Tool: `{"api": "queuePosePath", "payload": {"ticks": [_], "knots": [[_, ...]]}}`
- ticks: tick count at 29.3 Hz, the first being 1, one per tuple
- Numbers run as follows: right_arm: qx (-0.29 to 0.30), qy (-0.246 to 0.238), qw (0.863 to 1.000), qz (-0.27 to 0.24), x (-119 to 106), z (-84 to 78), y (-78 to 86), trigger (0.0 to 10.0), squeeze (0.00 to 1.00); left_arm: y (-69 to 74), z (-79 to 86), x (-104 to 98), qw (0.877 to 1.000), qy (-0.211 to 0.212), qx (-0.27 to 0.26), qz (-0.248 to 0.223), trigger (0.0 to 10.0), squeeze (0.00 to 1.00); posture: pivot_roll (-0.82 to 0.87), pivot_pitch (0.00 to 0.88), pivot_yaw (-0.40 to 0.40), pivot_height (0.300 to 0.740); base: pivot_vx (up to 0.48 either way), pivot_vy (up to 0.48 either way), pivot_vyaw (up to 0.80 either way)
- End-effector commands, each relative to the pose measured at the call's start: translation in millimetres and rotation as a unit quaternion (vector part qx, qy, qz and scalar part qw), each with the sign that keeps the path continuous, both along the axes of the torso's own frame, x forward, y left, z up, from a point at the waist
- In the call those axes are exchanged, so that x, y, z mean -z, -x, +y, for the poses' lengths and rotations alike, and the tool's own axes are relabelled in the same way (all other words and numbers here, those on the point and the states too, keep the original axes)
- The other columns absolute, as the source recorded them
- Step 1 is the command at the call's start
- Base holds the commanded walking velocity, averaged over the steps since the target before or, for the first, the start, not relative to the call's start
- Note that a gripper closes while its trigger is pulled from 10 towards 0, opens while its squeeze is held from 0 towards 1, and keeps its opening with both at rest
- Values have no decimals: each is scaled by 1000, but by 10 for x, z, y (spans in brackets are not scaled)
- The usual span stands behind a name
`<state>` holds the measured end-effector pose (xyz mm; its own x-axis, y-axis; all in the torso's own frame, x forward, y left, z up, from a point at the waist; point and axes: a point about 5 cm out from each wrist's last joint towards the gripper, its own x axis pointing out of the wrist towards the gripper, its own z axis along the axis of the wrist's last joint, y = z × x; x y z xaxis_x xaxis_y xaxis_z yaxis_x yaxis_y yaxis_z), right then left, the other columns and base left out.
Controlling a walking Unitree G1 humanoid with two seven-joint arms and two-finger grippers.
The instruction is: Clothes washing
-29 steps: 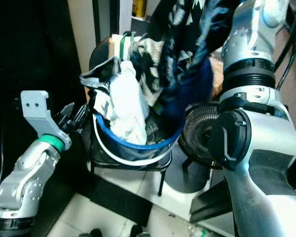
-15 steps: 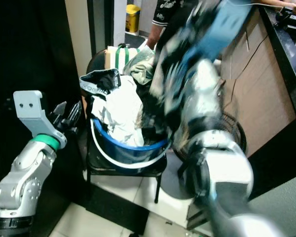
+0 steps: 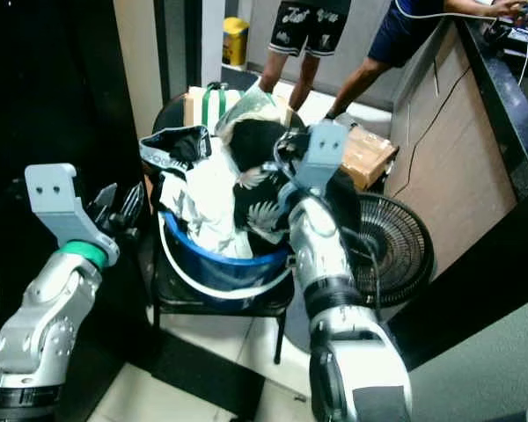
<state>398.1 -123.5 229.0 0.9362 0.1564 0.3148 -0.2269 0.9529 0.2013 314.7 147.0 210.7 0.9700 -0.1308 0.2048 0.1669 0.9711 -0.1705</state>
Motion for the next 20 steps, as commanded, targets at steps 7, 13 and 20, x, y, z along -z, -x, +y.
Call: {"api": "queuePosePath", "payload": {"ticks": [7, 13, 20], "knots": [[17, -53, 998, -24, -163, -161, 25, 10000, 0, 10, -58, 89, 1000, -8, 15, 14, 10000, 0, 69, 35, -51, 740, 0, 0, -800], [-5, -57, 998, -24, -74, -176, 130, 10000, 0, 44, -56, 96, 1000, -9, 18, 11, 10000, 0, 71, 21, -54, 740, 0, 0, -800], [-4, -62, 998, -17, -2, -231, 240, 10000, 0, 57, -43, 96, 1000, -10, 19, 7, 10000, 0, 69, 14, -52, 740, 0, 0, -800]]}}
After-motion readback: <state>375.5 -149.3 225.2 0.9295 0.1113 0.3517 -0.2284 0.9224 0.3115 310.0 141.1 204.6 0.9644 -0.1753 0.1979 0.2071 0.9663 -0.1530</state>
